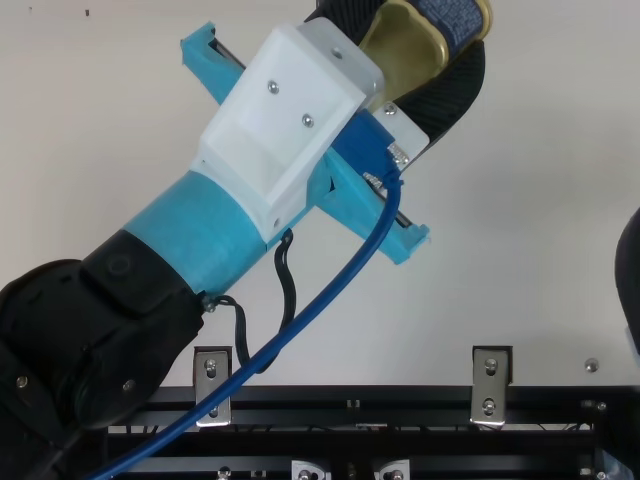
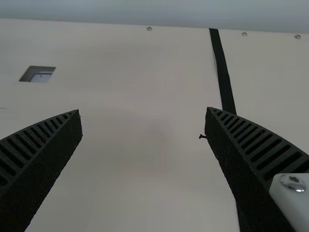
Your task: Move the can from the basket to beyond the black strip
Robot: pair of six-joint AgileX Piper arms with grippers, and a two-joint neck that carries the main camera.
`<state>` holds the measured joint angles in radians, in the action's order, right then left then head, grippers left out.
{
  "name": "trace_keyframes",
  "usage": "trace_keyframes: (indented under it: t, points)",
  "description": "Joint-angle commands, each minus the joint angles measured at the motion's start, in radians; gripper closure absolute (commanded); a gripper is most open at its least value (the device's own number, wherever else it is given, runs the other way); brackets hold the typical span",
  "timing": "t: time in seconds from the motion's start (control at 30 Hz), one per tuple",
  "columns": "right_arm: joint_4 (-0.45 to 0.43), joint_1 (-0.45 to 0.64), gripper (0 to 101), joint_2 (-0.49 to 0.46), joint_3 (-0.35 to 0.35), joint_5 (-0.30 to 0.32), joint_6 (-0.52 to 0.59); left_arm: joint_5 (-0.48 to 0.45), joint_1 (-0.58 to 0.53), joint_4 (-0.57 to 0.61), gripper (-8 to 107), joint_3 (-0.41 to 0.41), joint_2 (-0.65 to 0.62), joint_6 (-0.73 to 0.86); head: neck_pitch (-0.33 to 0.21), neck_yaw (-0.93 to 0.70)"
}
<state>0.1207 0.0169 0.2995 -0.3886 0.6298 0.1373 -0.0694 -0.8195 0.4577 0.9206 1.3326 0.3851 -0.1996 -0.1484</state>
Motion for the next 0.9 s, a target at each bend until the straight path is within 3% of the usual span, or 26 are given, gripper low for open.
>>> trace_keyframes:
  t: [0.0,0.3,0.53,0.77,0.87]
  points:
    - [0.026,-0.039,0,0.036,-0.016,-0.025,0.006,0.000,0.000,0.000,89,0.000,0.000,0.000,-0.028,0.003]
    - [0.201,-0.256,0,0.191,-0.099,-0.138,0.061,0.000,0.000,0.000,89,0.000,0.000,0.000,-0.028,0.003]
    - [0.330,-0.415,0,0.293,-0.126,-0.237,0.121,0.000,0.000,0.000,89,0.000,0.000,0.000,-0.028,0.003]
    - [0.410,-0.547,0,0.391,-0.122,-0.328,0.180,0.000,0.000,0.000,89,0.000,0.000,0.000,-0.028,0.003]
    - [0.413,-0.546,0,0.398,-0.120,-0.337,0.188,0.000,0.000,0.000,89,0.000,0.000,0.000,-0.028,0.003]
